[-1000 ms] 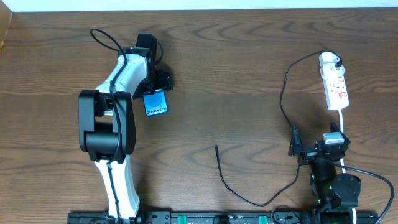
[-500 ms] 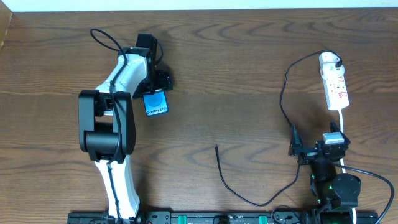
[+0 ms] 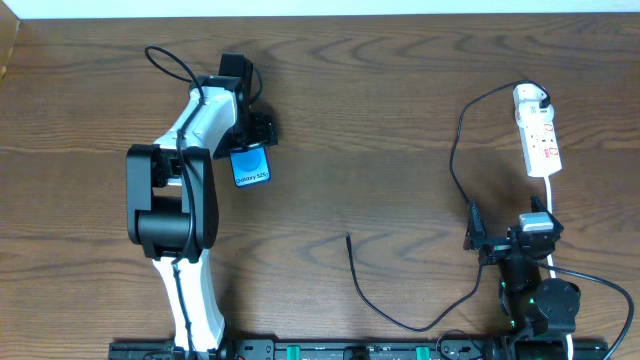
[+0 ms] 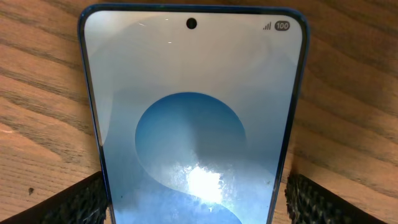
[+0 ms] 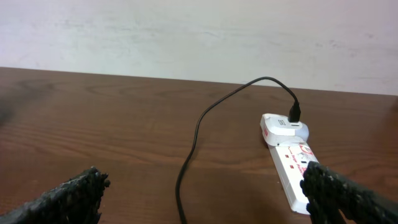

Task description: Plug charger to phone and switch on socket

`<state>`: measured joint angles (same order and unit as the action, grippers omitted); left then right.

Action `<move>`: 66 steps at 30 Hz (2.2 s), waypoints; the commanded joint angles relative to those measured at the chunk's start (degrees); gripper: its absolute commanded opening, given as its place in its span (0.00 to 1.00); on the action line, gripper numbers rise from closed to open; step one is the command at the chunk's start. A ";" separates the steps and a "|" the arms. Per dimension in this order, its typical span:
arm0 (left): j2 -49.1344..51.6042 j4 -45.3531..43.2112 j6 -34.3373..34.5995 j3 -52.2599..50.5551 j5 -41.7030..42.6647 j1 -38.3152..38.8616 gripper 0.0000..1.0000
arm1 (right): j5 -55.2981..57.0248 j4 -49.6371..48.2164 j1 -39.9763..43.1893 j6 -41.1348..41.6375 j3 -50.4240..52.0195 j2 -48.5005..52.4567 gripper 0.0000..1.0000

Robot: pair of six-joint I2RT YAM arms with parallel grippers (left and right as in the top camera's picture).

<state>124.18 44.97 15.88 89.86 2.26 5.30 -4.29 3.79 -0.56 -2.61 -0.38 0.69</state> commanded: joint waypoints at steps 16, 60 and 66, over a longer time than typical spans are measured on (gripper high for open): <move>0.20 0.59 0.13 -1.60 -1.20 -0.13 0.84 | -0.35 0.20 -0.28 -0.68 0.07 -0.37 0.99; 0.20 0.55 0.11 -1.60 -1.20 -0.13 0.21 | -0.35 0.20 -0.28 -0.68 0.07 -0.37 0.99; 0.20 0.59 0.11 -1.60 -1.20 -0.11 0.19 | -0.35 0.20 -0.28 -0.68 0.07 -0.37 0.99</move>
<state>124.09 44.99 16.12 89.86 2.24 5.32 -4.29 3.79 -0.56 -2.61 -0.38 0.69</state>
